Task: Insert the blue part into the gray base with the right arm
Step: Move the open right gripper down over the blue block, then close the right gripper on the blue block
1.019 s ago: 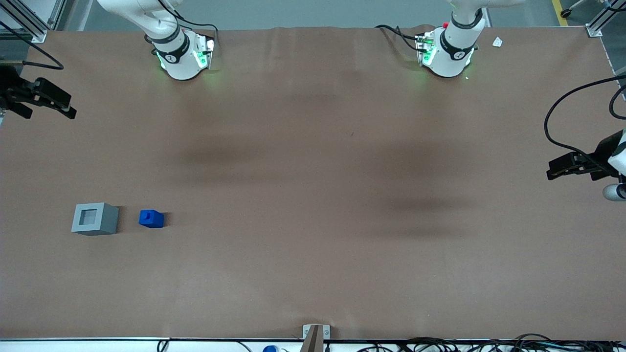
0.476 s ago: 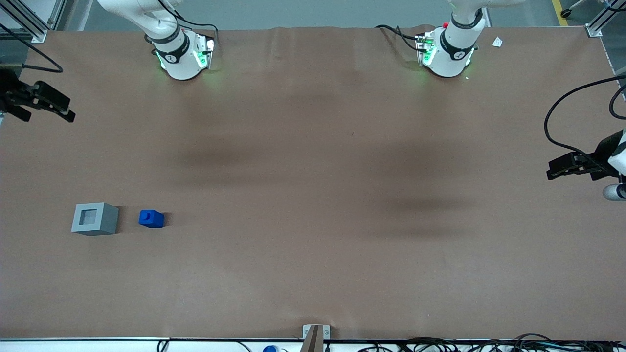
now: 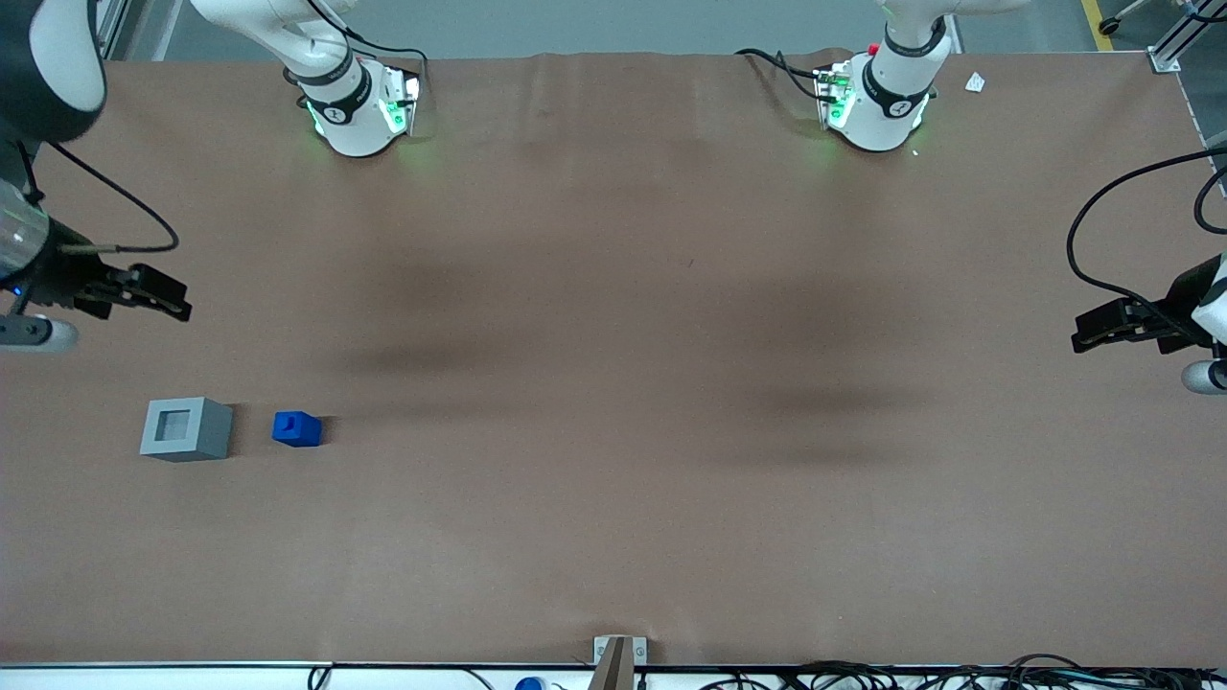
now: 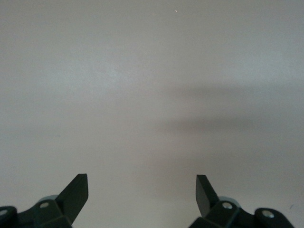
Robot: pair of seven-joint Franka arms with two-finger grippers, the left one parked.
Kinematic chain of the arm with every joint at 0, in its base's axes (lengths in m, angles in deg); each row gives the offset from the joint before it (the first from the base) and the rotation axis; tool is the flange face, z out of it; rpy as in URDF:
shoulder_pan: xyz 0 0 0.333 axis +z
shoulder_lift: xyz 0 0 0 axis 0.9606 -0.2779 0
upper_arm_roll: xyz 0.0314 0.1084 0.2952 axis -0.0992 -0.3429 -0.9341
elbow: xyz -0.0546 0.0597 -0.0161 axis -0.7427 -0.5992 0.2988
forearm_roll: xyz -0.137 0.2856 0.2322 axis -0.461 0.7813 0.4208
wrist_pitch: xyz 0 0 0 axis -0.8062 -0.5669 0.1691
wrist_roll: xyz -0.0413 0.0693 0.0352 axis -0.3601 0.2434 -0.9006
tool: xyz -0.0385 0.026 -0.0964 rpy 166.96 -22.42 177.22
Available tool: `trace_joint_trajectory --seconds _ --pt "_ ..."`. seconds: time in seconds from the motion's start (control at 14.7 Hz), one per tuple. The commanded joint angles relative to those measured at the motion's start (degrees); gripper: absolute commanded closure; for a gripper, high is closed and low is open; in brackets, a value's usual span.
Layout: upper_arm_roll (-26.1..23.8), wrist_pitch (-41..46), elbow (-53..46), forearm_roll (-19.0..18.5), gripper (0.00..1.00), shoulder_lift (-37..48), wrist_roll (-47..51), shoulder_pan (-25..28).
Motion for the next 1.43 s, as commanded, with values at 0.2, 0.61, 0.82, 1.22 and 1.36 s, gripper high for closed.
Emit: trace_joint_trajectory --seconds 0.2,0.61,0.82,1.22,1.36 --pt "-0.42 -12.13 4.41 -0.51 0.00 -5.97 -0.15 -0.25" --pt "-0.59 -26.65 11.01 -0.51 0.00 -13.18 -2.44 0.45" --pt "-0.59 -30.95 11.27 -0.77 0.00 -18.01 -3.93 1.59" --pt "-0.59 -41.16 17.43 -0.87 0.01 -19.78 -9.99 -0.77" --pt "-0.68 -41.25 17.43 -0.78 0.03 -20.57 -10.87 -1.91"
